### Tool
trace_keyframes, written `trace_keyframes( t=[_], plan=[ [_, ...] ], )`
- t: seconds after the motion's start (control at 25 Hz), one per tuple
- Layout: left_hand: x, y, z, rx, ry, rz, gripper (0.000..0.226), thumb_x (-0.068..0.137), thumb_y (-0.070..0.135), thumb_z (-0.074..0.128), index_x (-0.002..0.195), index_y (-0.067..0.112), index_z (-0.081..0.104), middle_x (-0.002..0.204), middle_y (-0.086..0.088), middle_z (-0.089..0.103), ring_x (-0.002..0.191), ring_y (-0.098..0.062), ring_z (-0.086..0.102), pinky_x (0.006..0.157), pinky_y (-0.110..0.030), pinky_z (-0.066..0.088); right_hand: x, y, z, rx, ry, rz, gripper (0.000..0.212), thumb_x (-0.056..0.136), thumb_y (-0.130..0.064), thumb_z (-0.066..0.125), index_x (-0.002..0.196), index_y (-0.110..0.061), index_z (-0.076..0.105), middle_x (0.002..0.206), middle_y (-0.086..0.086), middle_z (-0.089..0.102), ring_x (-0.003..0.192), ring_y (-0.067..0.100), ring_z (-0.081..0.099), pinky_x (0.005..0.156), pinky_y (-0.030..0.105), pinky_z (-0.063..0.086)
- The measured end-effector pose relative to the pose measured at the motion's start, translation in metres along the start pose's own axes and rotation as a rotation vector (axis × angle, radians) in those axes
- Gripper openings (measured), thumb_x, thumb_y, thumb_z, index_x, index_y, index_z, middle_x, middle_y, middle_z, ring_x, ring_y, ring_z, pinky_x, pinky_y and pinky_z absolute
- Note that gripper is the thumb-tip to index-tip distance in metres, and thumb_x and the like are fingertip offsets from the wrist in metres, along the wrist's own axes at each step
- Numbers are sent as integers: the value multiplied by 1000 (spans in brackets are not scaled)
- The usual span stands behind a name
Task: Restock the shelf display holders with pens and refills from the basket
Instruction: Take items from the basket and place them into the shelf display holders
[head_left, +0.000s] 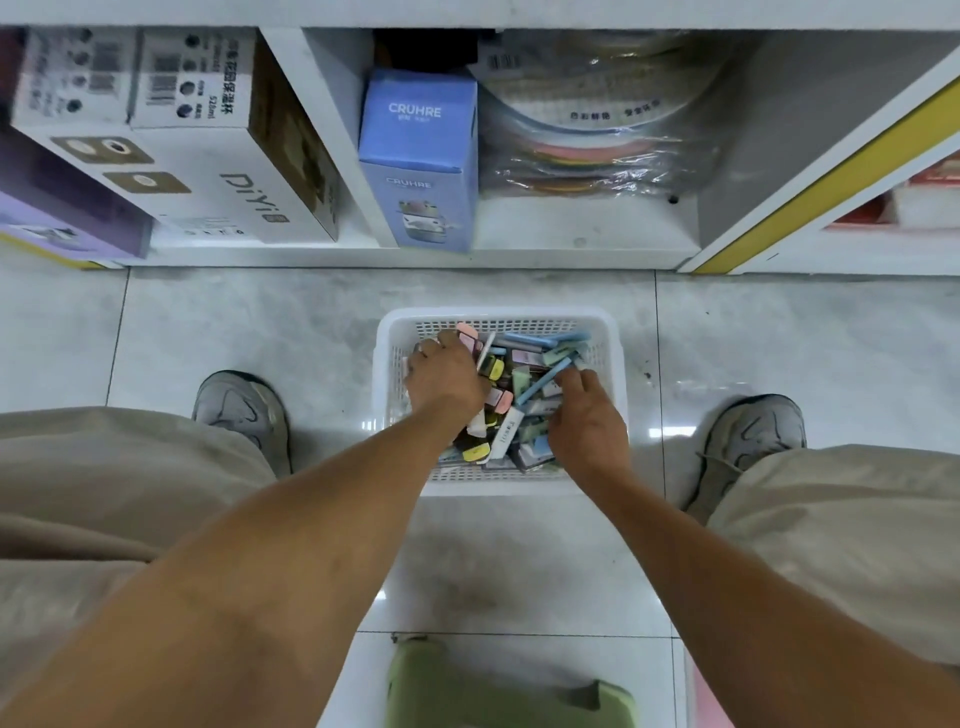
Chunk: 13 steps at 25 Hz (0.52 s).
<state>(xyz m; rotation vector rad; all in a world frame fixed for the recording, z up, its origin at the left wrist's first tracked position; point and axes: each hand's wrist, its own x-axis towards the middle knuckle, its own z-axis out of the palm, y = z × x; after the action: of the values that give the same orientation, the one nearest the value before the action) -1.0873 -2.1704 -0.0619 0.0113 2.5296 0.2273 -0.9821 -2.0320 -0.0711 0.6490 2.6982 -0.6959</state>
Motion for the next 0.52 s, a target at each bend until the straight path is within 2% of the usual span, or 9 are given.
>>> trace_keyframes(
  t=[0.04,0.12,0.16,0.24,0.32,0.4,0.44,0.52],
  plan=[
    [-1,-1,5,-35,1,39,69,80,29,75,132,4,37,129,-21,52,120,-37,49,91,-46,48,0,-2,5,-8,-13,-11,60,83,-7,63,136,-20,40,132,4,47,111,28,57,80,41,55],
    [-1,-1,10,-152,-26,63,61,76,22,79,120,7,41,115,-16,60,104,-33,59,76,-41,52,2,-5,14,-29,-52,-16,74,82,-11,66,146,-23,32,144,5,37,121,29,51,90,42,54],
    [0,0,9,-210,-54,63,57,74,20,80,115,10,41,109,-13,62,95,-30,62,69,-37,50,3,-7,17,-47,-76,-15,77,84,-14,66,149,-25,28,149,6,33,126,30,48,97,44,52],
    [4,1,3,-265,-136,100,53,74,18,80,109,14,41,102,-9,63,85,-26,60,64,-32,45,7,-7,18,-90,-124,-30,77,87,-18,63,153,-26,24,152,6,32,134,30,39,106,47,46],
    [7,-2,-7,-321,-214,148,45,75,16,79,107,15,46,100,-6,63,82,-22,59,58,-27,43,8,-8,14,-65,-136,-42,76,88,-17,64,153,-27,25,149,4,36,134,29,40,105,46,47],
    [6,-7,-19,-504,-253,130,35,77,9,75,105,13,54,95,-9,65,79,-23,64,48,-22,43,4,-9,3,-25,-125,-47,75,85,-12,66,149,-27,30,147,3,39,128,29,48,97,45,52],
    [3,-10,-26,-635,-282,100,30,78,3,71,104,10,57,94,-14,67,80,-30,68,47,-23,44,3,-10,-5,-6,-117,-47,73,84,-9,66,147,-26,33,145,3,40,124,29,51,93,44,54],
    [-7,-14,-46,-923,-388,18,28,80,-8,65,105,2,59,95,-27,68,84,-43,71,50,-34,53,3,-15,-23,43,-103,-28,65,83,-4,63,142,-23,41,141,4,47,119,29,55,90,42,53]
  ],
)
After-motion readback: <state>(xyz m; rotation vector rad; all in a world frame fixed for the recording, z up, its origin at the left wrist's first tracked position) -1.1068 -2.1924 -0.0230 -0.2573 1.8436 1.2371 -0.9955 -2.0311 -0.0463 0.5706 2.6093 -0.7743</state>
